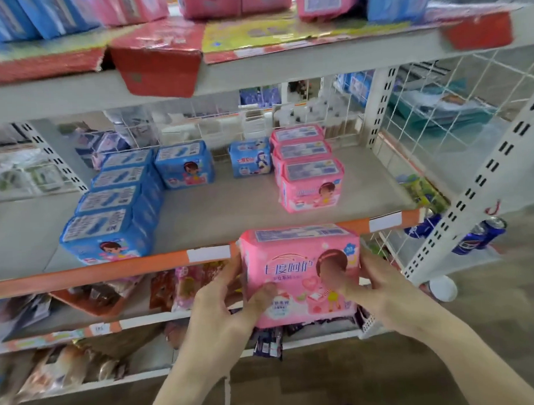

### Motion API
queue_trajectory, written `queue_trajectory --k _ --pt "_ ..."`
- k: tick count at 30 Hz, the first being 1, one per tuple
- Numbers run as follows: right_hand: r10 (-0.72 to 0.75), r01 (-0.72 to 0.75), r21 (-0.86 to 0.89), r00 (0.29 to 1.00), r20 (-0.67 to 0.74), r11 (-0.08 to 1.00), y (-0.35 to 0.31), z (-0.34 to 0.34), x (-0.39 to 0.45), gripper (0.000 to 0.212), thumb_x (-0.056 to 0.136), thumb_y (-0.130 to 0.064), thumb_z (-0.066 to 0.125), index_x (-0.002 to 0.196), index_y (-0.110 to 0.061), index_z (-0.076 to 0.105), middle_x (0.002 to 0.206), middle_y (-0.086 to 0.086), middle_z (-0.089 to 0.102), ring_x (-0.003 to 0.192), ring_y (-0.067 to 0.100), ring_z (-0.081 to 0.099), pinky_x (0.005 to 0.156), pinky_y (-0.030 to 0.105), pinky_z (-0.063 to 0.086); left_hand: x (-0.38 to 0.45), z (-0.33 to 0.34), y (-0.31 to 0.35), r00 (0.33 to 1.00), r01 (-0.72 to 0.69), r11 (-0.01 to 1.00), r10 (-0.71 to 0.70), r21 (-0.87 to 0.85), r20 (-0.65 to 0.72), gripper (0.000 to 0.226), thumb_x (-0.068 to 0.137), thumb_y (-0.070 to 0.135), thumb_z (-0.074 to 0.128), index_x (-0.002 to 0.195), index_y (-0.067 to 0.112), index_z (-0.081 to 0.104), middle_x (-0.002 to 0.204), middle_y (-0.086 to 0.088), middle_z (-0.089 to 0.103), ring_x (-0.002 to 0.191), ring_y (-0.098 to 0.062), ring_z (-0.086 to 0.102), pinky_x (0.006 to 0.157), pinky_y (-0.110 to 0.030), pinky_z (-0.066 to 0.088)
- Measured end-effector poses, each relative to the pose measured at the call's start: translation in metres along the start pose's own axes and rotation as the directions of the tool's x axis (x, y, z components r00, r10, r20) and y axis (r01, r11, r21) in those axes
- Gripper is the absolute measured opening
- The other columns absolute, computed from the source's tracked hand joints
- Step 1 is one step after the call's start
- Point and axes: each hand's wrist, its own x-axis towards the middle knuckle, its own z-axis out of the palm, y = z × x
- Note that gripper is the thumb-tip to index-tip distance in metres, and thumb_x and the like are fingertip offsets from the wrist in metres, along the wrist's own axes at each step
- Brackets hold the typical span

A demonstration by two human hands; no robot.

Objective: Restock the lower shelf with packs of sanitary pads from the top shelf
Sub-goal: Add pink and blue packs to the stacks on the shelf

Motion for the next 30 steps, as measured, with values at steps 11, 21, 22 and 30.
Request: queue_trajectory --k 11,21,22,30 --pt "-0.111 0.107 -0.088 0.993 -0.04 0.99 0.051 -0.093 0.027 0.041 0.097 -0.028 0.063 0.13 -0.048 0.049 0.119 -0.033 0.06 0.111 -0.009 0.058 0.086 0.008 0.046 0.059 0.099 -0.001 0.999 0.015 0.971 -0.026 0.237 0.042 0.041 0.083 0.02 0.079 0.112 0.042 0.06 0.104 0.033 0.069 0.099 0.004 0.067 0.084 -0.014 0.054" --pt "-0.08 0.071 -0.144 0.995 -0.055 0.987 0.063 -0.114 0.096 0.05 0.094 -0.029 0.067 0.136 -0.04 0.043 0.111 -0.027 0.067 0.1 -0.01 0.062 0.092 0.023 0.048 0.137 0.102 -0.014 0.999 0.043 0.929 -0.043 0.368 -0.009 0.045 0.073 0.03 0.086 0.099 0.052 0.057 0.1 0.022 0.071 0.094 -0.003 0.069 0.092 -0.038 0.056" --pt "-0.069 0.058 -0.156 0.995 -0.07 0.986 0.065 -0.114 0.105 0.051 0.095 -0.03 0.066 0.137 -0.041 0.041 0.111 -0.026 0.067 0.098 -0.009 0.063 0.093 0.026 0.049 0.146 0.1 -0.016 0.999 0.041 0.925 -0.042 0.377 -0.006 0.045 0.074 0.028 0.086 0.103 0.047 0.057 0.102 0.02 0.071 0.095 -0.005 0.069 0.094 -0.039 0.056" --pt "-0.066 0.031 -0.203 0.984 -0.167 0.979 0.084 -0.108 0.146 0.042 0.094 -0.016 0.067 0.124 -0.037 0.046 0.076 -0.039 0.061 0.076 -0.022 0.058 0.068 0.004 0.04 0.201 0.09 -0.041 0.999 -0.015 0.905 0.001 0.425 0.033 0.055 0.077 0.027 0.084 0.125 0.024 0.058 0.114 0.009 0.07 0.101 -0.012 0.067 0.093 -0.044 0.055"
